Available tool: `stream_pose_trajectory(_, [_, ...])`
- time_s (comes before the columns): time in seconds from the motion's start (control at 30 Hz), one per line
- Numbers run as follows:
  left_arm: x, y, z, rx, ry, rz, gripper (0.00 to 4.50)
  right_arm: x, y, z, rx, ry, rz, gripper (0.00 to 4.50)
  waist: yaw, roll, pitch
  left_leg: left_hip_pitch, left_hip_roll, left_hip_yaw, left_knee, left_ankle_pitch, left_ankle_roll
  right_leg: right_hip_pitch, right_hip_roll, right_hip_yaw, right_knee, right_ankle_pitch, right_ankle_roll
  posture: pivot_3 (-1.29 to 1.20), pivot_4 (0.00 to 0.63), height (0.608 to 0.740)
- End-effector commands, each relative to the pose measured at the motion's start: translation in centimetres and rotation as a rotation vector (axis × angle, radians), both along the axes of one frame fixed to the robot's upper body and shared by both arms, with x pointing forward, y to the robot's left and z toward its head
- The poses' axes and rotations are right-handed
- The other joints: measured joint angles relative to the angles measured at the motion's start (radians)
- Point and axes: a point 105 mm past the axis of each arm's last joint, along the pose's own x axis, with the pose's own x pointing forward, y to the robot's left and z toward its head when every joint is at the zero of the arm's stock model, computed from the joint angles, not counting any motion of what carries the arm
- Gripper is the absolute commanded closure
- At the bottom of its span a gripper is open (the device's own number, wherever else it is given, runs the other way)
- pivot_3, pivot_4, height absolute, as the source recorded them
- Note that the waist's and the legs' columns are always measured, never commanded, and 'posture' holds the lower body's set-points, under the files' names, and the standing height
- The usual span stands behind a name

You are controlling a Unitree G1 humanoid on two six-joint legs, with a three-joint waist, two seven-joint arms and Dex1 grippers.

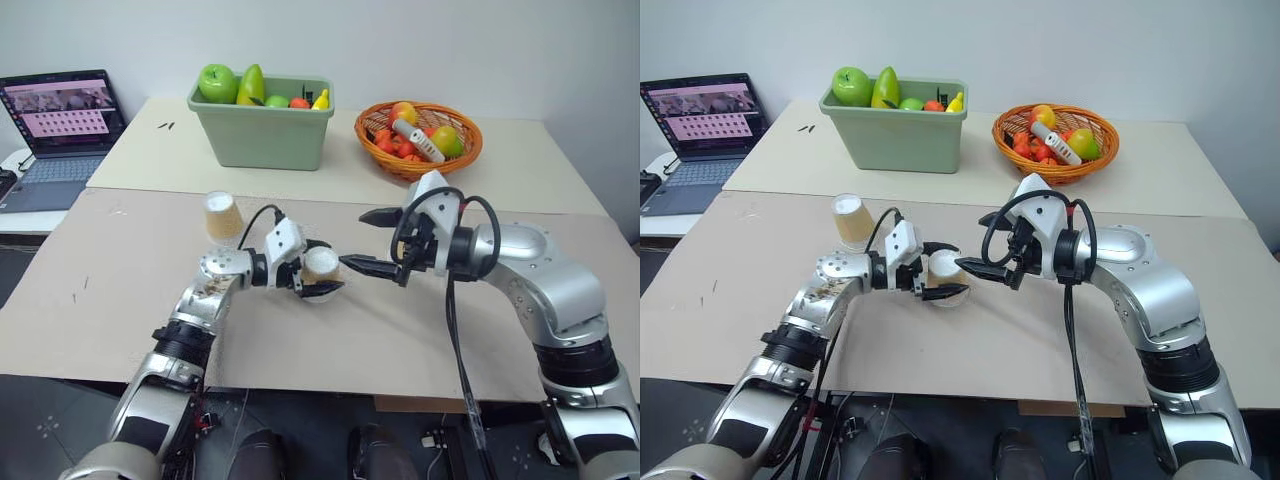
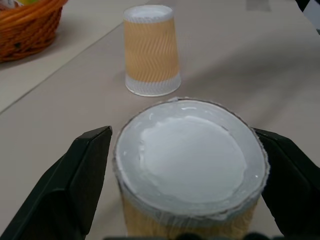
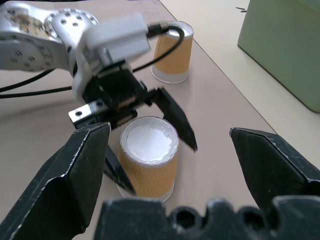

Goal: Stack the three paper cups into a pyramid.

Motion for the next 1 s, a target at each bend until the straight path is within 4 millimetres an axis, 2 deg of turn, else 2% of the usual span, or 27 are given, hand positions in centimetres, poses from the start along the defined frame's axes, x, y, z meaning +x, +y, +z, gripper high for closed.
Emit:
stream_pose_trajectory(0.03, [-2.7, 3.0, 4.4, -0.090, -0.035, 0.082, 0.06, -0.2, 0.0, 1.0, 0.028, -0.032, 0.025, 0.00, -0.008, 0.000, 0.000, 0.000, 0.000, -0.001, 0.000, 0.000, 0.000, 0.000, 0.000, 0.001, 0.000, 0.000, 0.000, 0.00, 0.150, 0.708])
stream_pose_trajectory(0.07, [-3.1, 3.6, 4.8, -0.105, -0.019, 0.108, 0.06, -0.2, 0.0, 0.9, 0.028, -0.031, 0.028, 0.00, -0.011, 0.000, 0.000, 0.001, 0.001, -0.003, 0.000, 0.000, 0.000, 0.000, 0.000, 0.001, 0.000, 0.000, 0.000, 0.00, 0.150, 0.708])
stream_pose_trajectory(0.13, [-2.8, 5.6, 5.6, -0.200, 0.002, 0.270, 0.06, -0.1, 0.1, 0.8, 0.028, -0.028, 0.033, 0.00, -0.011, 0.000, 0.000, 0.001, 0.000, -0.004, 0.000, 0.000, 0.000, 0.000, -0.001, 0.002, 0.000, 0.000, 0.000, 0.00, 0.150, 0.708])
stream_pose_trajectory(0.23, [-1.4, 8.3, 5.1, -0.280, 0.013, 0.546, 0.06, 0.0, 0.3, 0.8, 0.032, -0.025, 0.044, 0.00, -0.001, 0.000, 0.000, 0.002, 0.000, -0.005, 0.000, 0.000, 0.000, 0.002, -0.001, 0.001, 0.001, 0.000, 0.001, 0.00, 0.150, 0.708])
stream_pose_trajectory(0.3, [-1.2, 9.1, 3.2, -0.268, 0.008, 0.678, 0.06, 0.0, 0.6, 0.8, 0.034, -0.023, 0.057, 0.00, 0.003, 0.000, 0.000, 0.003, -0.001, -0.005, 0.000, 0.000, 0.000, 0.003, -0.001, 0.001, 0.001, 0.000, 0.001, 0.00, 0.150, 0.708])
stream_pose_trajectory(0.4, [-1.0, 9.4, 1.9, -0.274, 0.017, 0.779, 0.06, 0.0, 0.8, 0.8, 0.037, -0.022, 0.070, 0.00, 0.005, 0.000, 0.000, 0.004, -0.001, -0.004, 0.000, 0.000, 0.001, 0.004, -0.001, 0.002, 0.000, 0.001, 0.001, 0.00, 0.150, 0.708])
stream_pose_trajectory(0.5, [0.1, 10.5, -0.4, -0.190, 0.003, 0.919, 0.06, 0.0, 0.8, 0.9, 0.036, -0.022, 0.079, 0.00, 0.012, 0.000, 0.000, 0.002, -0.001, -0.003, 0.000, 0.000, 0.000, 0.002, -0.001, 0.001, 0.000, 0.001, 0.001, 0.00, 0.150, 0.708])
stream_pose_trajectory(0.7, [3.6, 11.3, -1.4, -0.142, -0.020, 0.986, 0.06, 0.2, 0.9, 0.9, 0.032, -0.022, 0.083, 0.00, 0.015, 0.000, 0.000, 0.002, -0.002, 0.001, 0.000, 0.000, 0.000, 0.002, -0.001, 0.000, 0.001, 0.001, 0.001, 0.00, 0.150, 0.708])
stream_pose_trajectory(0.9, [6.0, 11.7, -1.4, -0.150, -0.037, 0.968, 0.06, 0.1, 0.7, 0.9, 0.038, -0.027, 0.068, 0.00, 0.012, 0.000, 0.000, 0.001, -0.001, 0.002, -0.001, 0.000, 0.000, 0.002, -0.001, 0.000, -0.001, 0.001, 0.001, 0.00, 0.150, 0.708])
stream_pose_trajectory(1.0, [7.5, 11.8, -0.7, -0.161, -0.047, 0.958, 0.06, 0.1, 0.5, 0.9, 0.040, -0.028, 0.056, 0.00, 0.012, 0.000, 0.000, 0.000, -0.002, 0.002, 0.000, 0.000, 0.000, 0.001, -0.001, -0.002, -0.001, 0.001, 0.001, 0.00, 0.150, 0.708])
